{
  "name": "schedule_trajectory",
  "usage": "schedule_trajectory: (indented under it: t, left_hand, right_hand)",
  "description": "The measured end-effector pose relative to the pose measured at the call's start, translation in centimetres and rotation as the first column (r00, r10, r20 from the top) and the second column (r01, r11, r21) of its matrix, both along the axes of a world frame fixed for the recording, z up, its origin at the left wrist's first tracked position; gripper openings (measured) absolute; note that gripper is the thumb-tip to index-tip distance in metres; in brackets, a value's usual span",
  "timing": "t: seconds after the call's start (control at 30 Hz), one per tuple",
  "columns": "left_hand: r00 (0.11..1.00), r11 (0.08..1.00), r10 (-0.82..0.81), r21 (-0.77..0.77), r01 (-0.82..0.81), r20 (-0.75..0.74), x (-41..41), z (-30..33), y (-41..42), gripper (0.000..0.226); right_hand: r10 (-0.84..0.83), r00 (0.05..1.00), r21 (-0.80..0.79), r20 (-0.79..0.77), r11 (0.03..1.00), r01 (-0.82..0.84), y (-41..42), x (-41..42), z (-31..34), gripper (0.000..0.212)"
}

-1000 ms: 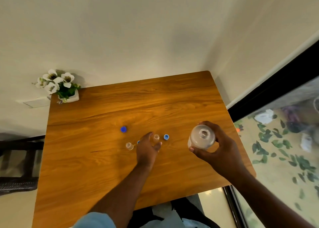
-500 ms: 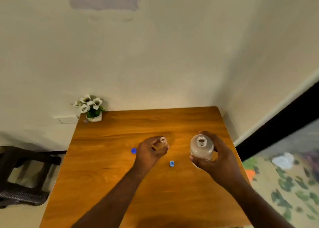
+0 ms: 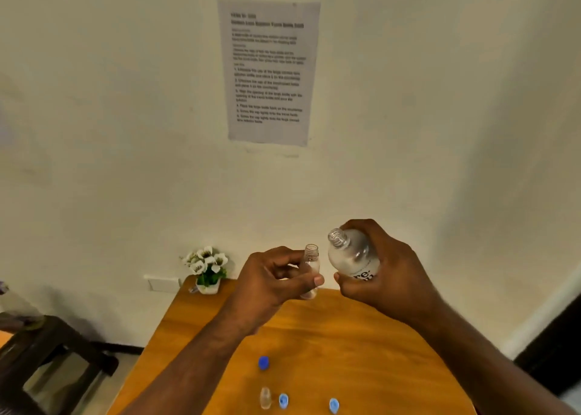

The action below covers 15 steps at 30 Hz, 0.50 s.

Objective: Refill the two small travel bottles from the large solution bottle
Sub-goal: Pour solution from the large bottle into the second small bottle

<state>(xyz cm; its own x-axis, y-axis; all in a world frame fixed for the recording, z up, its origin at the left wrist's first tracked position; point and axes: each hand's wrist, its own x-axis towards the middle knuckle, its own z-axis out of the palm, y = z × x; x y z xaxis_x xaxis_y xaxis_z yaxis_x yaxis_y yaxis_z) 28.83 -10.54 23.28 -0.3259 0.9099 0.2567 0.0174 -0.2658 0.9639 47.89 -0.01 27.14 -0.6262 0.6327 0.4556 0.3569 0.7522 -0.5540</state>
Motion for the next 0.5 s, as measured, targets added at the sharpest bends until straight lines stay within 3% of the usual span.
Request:
schedule_trajectory:
  t: [0.13, 0.5]
  left_hand:
    - [0.990, 0.997, 0.066, 0.035, -0.062, -0.122, -0.4, 2.7, -1.3, 0.023]
    - [0.974, 0.990, 0.128, 0.079, -0.115, -0.185, -1.7, 4.5, -2.2, 0.019]
  right_hand:
    - [0.028, 0.997, 0.109, 0.066, 0.993, -0.035, 0.1, -1.0, 2.8, 0.070]
    - [-0.017, 0.979, 0.334, 0.203, 0.941, -0.053, -0.4, -2.6, 5.8, 0.069]
